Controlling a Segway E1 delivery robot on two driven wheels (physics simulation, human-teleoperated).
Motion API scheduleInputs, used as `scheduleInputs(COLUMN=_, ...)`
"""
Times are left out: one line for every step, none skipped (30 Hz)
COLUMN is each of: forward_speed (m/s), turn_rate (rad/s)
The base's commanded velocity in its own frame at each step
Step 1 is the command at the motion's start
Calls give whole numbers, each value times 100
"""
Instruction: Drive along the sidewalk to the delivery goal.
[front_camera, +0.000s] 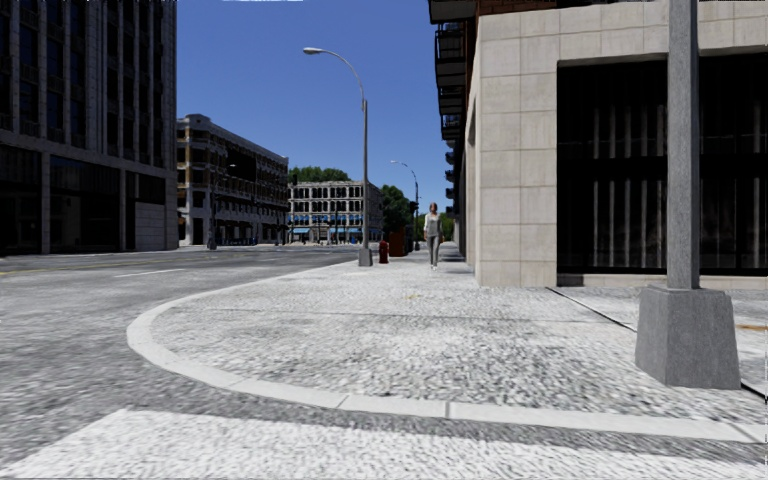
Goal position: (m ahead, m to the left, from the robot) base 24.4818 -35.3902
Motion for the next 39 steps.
scheduleInputs(forward_speed=200, turn_rate=31)
scheduleInputs(forward_speed=200, turn_rate=31)
scheduleInputs(forward_speed=200, turn_rate=31)
scheduleInputs(forward_speed=200, turn_rate=31)
scheduleInputs(forward_speed=200, turn_rate=31)
scheduleInputs(forward_speed=200, turn_rate=31)
scheduleInputs(forward_speed=200, turn_rate=31)
scheduleInputs(forward_speed=200, turn_rate=31)
scheduleInputs(forward_speed=200, turn_rate=30)
scheduleInputs(forward_speed=198, turn_rate=29)
scheduleInputs(forward_speed=191, turn_rate=25)
scheduleInputs(forward_speed=184, turn_rate=22)
scheduleInputs(forward_speed=180, turn_rate=21)
scheduleInputs(forward_speed=180, turn_rate=21)
scheduleInputs(forward_speed=173, turn_rate=19)
scheduleInputs(forward_speed=162, turn_rate=8)
scheduleInputs(forward_speed=152, turn_rate=0)
scheduleInputs(forward_speed=145, turn_rate=0)
scheduleInputs(forward_speed=141, turn_rate=0)
scheduleInputs(forward_speed=141, turn_rate=0)
scheduleInputs(forward_speed=141, turn_rate=0)
scheduleInputs(forward_speed=140, turn_rate=0)
scheduleInputs(forward_speed=140, turn_rate=0)
scheduleInputs(forward_speed=140, turn_rate=0)
scheduleInputs(forward_speed=140, turn_rate=0)
scheduleInputs(forward_speed=140, turn_rate=0)
scheduleInputs(forward_speed=140, turn_rate=0)
scheduleInputs(forward_speed=140, turn_rate=0)
scheduleInputs(forward_speed=140, turn_rate=0)
scheduleInputs(forward_speed=140, turn_rate=0)
scheduleInputs(forward_speed=140, turn_rate=0)
scheduleInputs(forward_speed=140, turn_rate=0)
scheduleInputs(forward_speed=140, turn_rate=0)
scheduleInputs(forward_speed=140, turn_rate=0)
scheduleInputs(forward_speed=140, turn_rate=0)
scheduleInputs(forward_speed=140, turn_rate=0)
scheduleInputs(forward_speed=140, turn_rate=0)
scheduleInputs(forward_speed=140, turn_rate=0)
scheduleInputs(forward_speed=140, turn_rate=0)
